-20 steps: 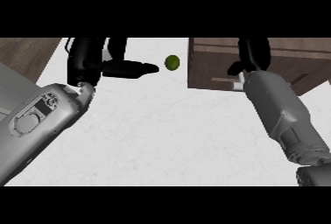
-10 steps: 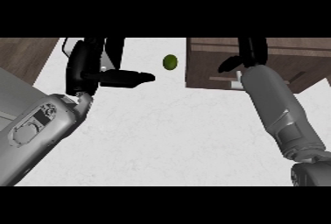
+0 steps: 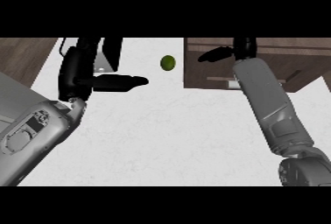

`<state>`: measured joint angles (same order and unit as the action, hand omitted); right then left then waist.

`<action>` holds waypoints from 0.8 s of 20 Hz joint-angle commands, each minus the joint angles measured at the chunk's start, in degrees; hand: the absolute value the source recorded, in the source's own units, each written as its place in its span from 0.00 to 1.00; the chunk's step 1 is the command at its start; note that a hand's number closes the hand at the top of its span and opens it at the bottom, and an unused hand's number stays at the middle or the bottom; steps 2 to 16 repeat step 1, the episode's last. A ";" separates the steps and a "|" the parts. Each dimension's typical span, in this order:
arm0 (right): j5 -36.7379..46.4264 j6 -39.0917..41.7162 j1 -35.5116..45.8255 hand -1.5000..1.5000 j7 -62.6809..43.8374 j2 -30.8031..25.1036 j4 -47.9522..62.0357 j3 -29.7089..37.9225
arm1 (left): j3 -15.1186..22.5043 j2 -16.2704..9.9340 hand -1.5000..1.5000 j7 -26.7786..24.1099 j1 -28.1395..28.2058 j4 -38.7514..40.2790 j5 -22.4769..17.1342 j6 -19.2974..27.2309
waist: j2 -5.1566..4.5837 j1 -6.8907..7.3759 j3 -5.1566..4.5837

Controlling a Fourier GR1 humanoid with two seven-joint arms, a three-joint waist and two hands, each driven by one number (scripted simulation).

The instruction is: Pick up the can, place it into the drawer and close the drawer

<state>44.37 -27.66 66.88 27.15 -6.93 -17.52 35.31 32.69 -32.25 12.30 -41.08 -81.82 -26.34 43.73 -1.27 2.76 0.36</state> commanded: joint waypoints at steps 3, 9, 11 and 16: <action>-4.98 1.00 3.65 0.00 0.01 0.80 -0.76 3.42 | -1.96 -0.86 0.00 0.84 -0.04 0.59 0.57 -0.76 | 0.46 -0.30 -0.28; -4.98 1.00 3.65 0.00 0.01 0.80 -0.76 3.42 | -1.96 -0.86 0.00 0.84 -0.04 0.59 0.57 -0.76 | 0.46 -0.30 -0.28; -4.98 1.00 3.65 0.00 0.01 0.80 -0.76 3.42 | -1.96 -0.86 0.00 0.84 -0.04 0.59 0.57 -0.76 | 0.46 -0.30 -0.28; -4.98 1.00 3.65 0.00 0.01 0.80 -0.76 3.42 | -1.96 -0.86 0.00 0.84 -0.04 0.59 0.57 -0.76 | 0.46 -0.30 -0.28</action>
